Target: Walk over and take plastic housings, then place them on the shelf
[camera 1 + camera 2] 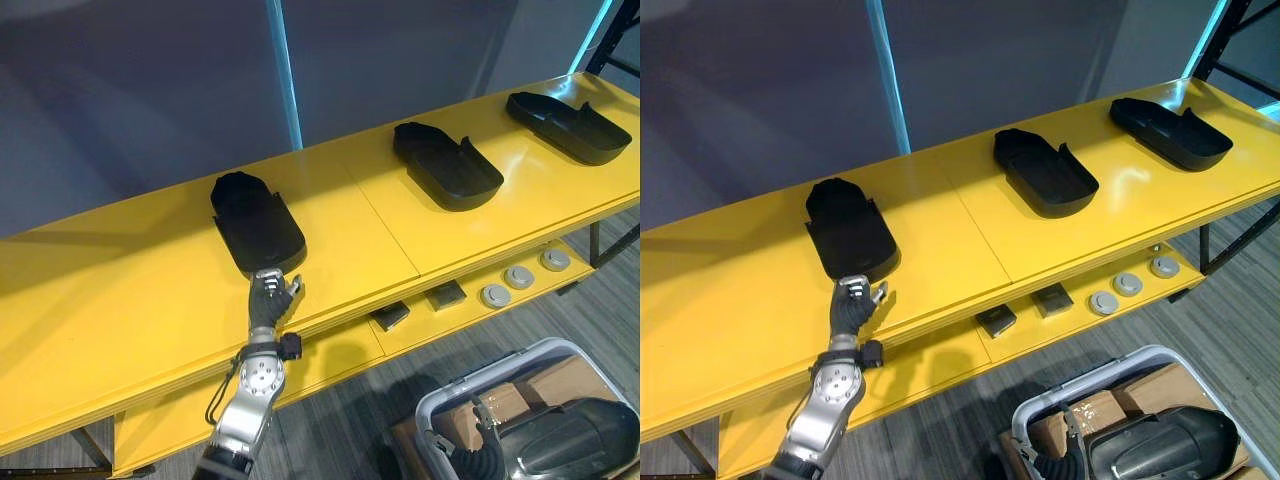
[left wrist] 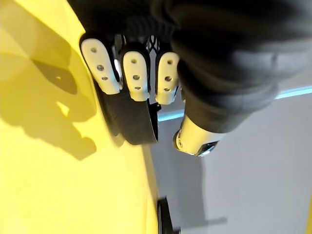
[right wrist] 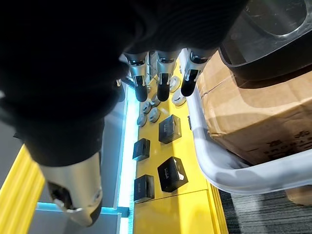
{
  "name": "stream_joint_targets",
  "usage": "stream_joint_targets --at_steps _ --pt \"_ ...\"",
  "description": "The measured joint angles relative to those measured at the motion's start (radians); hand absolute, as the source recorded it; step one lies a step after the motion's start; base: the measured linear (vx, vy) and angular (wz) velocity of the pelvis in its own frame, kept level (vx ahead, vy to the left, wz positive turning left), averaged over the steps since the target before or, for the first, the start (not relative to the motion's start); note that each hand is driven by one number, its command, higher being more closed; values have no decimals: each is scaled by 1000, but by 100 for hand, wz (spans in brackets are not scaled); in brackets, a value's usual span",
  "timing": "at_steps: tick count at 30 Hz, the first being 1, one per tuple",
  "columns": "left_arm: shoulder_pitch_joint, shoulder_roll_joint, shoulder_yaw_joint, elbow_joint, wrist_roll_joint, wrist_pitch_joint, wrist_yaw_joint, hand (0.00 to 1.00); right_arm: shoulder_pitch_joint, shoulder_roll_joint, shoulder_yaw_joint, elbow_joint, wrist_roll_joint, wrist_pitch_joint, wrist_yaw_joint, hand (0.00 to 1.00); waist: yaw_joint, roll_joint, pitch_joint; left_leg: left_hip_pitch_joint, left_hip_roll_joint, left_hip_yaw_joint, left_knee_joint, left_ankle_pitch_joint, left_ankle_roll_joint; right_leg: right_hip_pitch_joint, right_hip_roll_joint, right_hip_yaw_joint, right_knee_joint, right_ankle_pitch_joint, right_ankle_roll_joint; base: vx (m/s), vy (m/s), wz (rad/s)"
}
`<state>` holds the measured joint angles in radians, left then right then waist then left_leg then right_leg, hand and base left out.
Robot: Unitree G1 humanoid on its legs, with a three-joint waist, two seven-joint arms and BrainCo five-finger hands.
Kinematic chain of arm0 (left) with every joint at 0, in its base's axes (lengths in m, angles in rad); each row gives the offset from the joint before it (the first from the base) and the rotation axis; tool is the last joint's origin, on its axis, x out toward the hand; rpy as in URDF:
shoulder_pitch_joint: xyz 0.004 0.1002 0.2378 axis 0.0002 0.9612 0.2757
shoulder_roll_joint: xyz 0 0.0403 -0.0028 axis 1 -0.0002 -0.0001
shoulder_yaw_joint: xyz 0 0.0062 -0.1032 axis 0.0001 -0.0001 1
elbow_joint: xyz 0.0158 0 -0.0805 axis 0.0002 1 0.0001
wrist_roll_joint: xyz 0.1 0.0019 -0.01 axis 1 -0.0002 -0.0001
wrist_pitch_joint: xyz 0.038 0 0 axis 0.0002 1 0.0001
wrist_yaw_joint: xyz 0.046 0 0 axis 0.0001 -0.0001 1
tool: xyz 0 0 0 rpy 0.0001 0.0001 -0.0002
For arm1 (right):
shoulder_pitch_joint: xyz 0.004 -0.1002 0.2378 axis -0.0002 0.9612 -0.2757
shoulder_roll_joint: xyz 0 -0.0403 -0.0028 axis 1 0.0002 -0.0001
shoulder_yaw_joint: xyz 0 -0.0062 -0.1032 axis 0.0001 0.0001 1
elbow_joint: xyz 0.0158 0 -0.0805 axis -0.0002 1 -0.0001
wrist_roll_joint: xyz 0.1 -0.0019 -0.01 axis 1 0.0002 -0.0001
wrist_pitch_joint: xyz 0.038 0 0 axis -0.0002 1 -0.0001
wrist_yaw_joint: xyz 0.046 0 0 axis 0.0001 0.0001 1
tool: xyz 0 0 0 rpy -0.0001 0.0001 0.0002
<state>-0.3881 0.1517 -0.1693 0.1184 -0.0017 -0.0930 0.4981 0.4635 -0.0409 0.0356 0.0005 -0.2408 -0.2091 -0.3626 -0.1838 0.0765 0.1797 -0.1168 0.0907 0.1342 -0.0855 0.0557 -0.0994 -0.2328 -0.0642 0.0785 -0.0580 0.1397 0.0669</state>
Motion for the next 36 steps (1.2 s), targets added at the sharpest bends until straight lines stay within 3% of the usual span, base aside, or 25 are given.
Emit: stream_joint_targets --at_steps 8,9,14,18,19,21,22,24,26,28,30,32,33,34,36 --pt "-94 28 28 70 -56 8 43 100 -42 1 7 21 1 2 -2 0 -7 -16 48 -12 0 7 0 0 0 -14 1 13 -4 1 -1 48 47 -2" --pt "-100 28 28 70 -56 6 45 0 -42 1 7 21 1 2 -2 0 -6 -16 53 -12 0 8 0 0 0 -14 1 13 -5 1 -1 37 40 0" --pt "-82 17 16 31 -81 7 43 0 -46 1 8 22 1 2 -5 0 -7 -16 56 -8 0 8 0 0 1 -10 0 15 -4 1 -1 15 41 -1" --pt "194 -11 -59 -248 -101 -17 11 0 -65 0 3 24 1 5 -17 0 4 -16 56 56 6 65 3 -27 -2 25 19 63 -5 -1 1 49 42 -47" --pt "321 -40 -91 -343 -119 -38 -23 0 -70 -2 3 23 0 5 -18 0 16 -18 56 82 11 84 49 -73 -8 50 31 106 -2 -5 6 83 47 -74" --pt "405 -68 -125 -407 -136 -54 -58 0 -74 -7 0 16 1 5 -18 0 34 -18 56 59 17 41 172 -147 -2 60 41 143 8 -11 7 67 38 -77" --pt "444 -82 -137 -444 -140 -68 -80 0 -87 -19 1 13 0 5 -17 0 56 -18 55 30 14 -104 274 -208 6 52 57 190 21 -12 9 30 19 -101" --pt "465 -90 -158 -457 -140 -83 -100 0 -110 -41 1 0 0 5 -14 0 67 -9 50 35 13 -330 355 -298 -24 38 99 252 66 -32 30 -26 46 -118" --pt "452 -92 -201 -451 -131 -87 -117 0 -93 -37 -22 -51 1 6 -8 0 50 -17 47 52 3 -336 367 -334 1 14 113 287 123 -36 35 -88 126 -70" --pt "446 -95 -243 -445 -129 -90 -132 0 -24 -12 -21 -151 1 6 4 0 61 -44 35 65 -21 -259 396 -345 22 -7 111 357 156 -31 49 -86 148 -89" --pt "445 -97 -254 -444 -128 -93 -136 0 7 4 -4 -200 1 5 16 0 68 -58 29 67 -24 -165 434 -368 47 -17 112 395 140 20 76 -135 159 -146" --pt "439 -97 -246 -433 -126 -96 -136 0 3 18 2 -203 1 6 23 0 90 -68 22 62 1 -35 449 -373 63 -8 120 314 -17 223 74 -243 51 -189" --pt "424 -105 -234 -398 -119 -102 -138 0 -9 28 2 -196 1 6 24 0 101 -69 28 67 20 34 447 -365 73 -24 115 98 28 186 47 -237 -2 -174" --pt "420 -112 -228 -358 -113 -101 -139 0 -15 29 0 -171 1 8 25 0 101 -63 26 78 44 97 440 -355 72 -50 99 -66 180 44 -53 -134 22 -183" --pt "425 -112 -209 -328 -113 -100 -140 0 -38 38 -14 -123 0 11 27 0 103 -54 31 100 88 178 436 -346 64 -50 49 -154 369 -116 -42 -89 21 -144"
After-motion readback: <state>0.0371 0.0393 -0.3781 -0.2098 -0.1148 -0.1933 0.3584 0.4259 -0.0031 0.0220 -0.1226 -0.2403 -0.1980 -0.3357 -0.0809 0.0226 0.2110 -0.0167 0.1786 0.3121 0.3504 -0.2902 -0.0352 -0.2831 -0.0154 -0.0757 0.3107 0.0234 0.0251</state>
